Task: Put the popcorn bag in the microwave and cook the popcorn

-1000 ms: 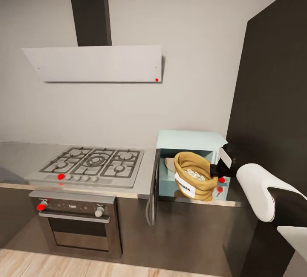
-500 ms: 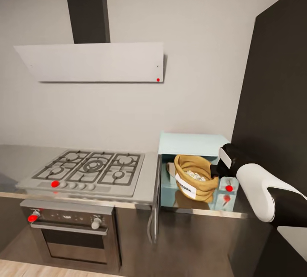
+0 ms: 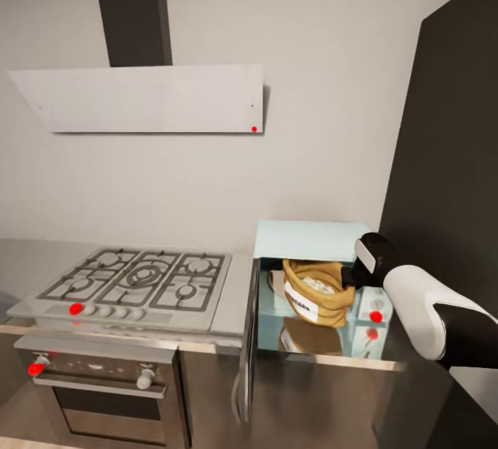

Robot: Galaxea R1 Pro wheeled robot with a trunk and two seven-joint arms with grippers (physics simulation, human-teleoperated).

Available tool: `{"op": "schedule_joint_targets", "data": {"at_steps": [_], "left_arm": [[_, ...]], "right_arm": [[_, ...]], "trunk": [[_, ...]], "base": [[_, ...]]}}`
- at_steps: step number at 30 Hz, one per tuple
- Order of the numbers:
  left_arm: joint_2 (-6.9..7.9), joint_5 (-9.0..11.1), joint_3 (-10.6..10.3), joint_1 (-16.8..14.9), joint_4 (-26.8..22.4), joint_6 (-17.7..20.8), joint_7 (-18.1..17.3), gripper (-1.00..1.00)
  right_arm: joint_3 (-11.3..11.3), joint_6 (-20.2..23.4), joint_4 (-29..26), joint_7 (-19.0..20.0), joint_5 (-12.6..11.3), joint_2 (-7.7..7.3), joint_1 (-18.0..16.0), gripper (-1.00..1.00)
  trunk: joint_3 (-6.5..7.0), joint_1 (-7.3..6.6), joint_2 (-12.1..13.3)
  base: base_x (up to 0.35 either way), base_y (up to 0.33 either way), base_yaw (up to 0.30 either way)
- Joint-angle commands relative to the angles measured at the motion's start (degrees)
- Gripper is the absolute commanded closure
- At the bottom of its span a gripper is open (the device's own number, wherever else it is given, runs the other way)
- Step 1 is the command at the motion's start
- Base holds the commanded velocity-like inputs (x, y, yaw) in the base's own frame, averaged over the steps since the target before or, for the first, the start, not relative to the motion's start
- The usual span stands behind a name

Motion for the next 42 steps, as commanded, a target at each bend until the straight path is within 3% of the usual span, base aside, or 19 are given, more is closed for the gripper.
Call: {"op": "schedule_joint_targets", "data": {"at_steps": [1, 42], "left_arm": [[-0.03, 0.1, 0.4, 0.0, 0.0, 0.0, 0.1, -1.00], [-0.03, 0.1, 0.3, 0.0, 0.0, 0.0, 0.1, -1.00]], "right_arm": [[-0.8, 0.1, -0.1, -0.3, -0.7, 0.04, 0.0, 1.00], [-0.8, 0.1, -0.1, -0.3, -0.7, 0.04, 0.0, 1.00]], "trunk": [[0.00, 0.03, 0.0], [0.00, 0.03, 0.0]], "base": [[0.083, 0.000, 0.000], [0.039, 0.019, 0.000]]}}
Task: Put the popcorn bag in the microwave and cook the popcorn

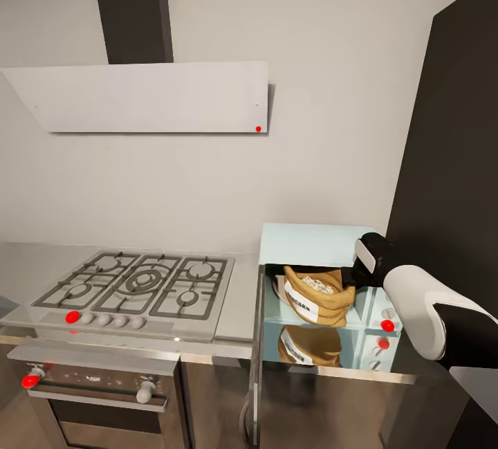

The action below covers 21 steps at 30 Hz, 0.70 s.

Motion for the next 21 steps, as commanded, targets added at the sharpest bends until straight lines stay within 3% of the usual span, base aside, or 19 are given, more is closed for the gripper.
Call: {"op": "schedule_joint_targets", "data": {"at_steps": [1, 21], "left_arm": [[-0.03, 0.1, 0.4, 0.0, 0.0, 0.0, 0.1, -1.00], [-0.03, 0.1, 0.4, 0.0, 0.0, 0.0, 0.1, -1.00]], "right_arm": [[-0.7, 0.1, -0.1, -0.3, -0.8, 0.04, 0.0, 1.00], [-0.7, 0.1, 0.0, -0.3, -0.8, 0.04, 0.0, 1.00]], "trunk": [[-0.01, 0.01, 0.0], [-0.01, 0.01, 0.0]], "base": [[0.000, 0.000, 0.000], [0.000, 0.000, 0.000]]}}
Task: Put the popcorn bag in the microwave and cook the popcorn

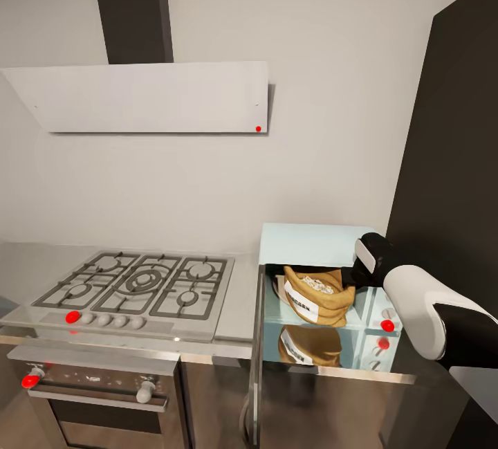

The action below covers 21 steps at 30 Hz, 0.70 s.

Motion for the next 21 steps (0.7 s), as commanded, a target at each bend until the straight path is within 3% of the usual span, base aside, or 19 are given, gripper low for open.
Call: {"op": "schedule_joint_targets", "data": {"at_steps": [1, 2, 21], "left_arm": [[-0.03, 0.1, 0.4, 0.0, 0.0, 0.0, 0.1, -1.00], [-0.03, 0.1, 0.4, 0.0, 0.0, 0.0, 0.1, -1.00], [-0.03, 0.1, 0.4, 0.0, 0.0, 0.0, 0.1, -1.00]], "right_arm": [[-0.7, 0.1, -0.1, -0.3, -0.8, 0.04, 0.0, 1.00], [-0.7, 0.1, -0.1, -0.3, -0.8, 0.04, 0.0, -1.00], [-0.9, 0.0, -0.1, -0.3, -0.9, 0.04, 0.0, -1.00]], "trunk": [[-0.01, 0.01, 0.0], [-0.01, 0.01, 0.0], [0.17, 0.01, 0.0]], "base": [[0.000, 0.000, 0.000], [0.000, 0.000, 0.000], [0.000, 0.000, 0.000]]}}
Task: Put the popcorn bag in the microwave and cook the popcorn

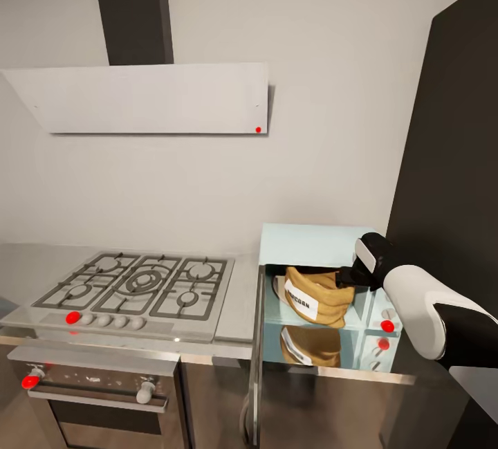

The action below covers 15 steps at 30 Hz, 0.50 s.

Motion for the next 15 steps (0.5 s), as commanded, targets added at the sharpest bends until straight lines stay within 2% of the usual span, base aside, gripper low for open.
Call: {"op": "schedule_joint_targets", "data": {"at_steps": [1, 15], "left_arm": [[-0.03, 0.1, 0.4, 0.0, 0.0, 0.0, 0.1, -1.00], [-0.03, 0.1, 0.4, 0.0, 0.0, 0.0, 0.1, -1.00]], "right_arm": [[-0.4, 0.1, -0.1, -0.3, 0.0, 0.04, 0.0, -1.00], [-0.7, 0.1, -0.2, -0.2, -0.1, 0.04, 0.0, -1.00]], "trunk": [[0.07, 0.02, 0.0], [1.38, 0.02, 0.0]], "base": [[0.000, 0.000, 0.000], [0.000, 0.000, 0.000]]}}
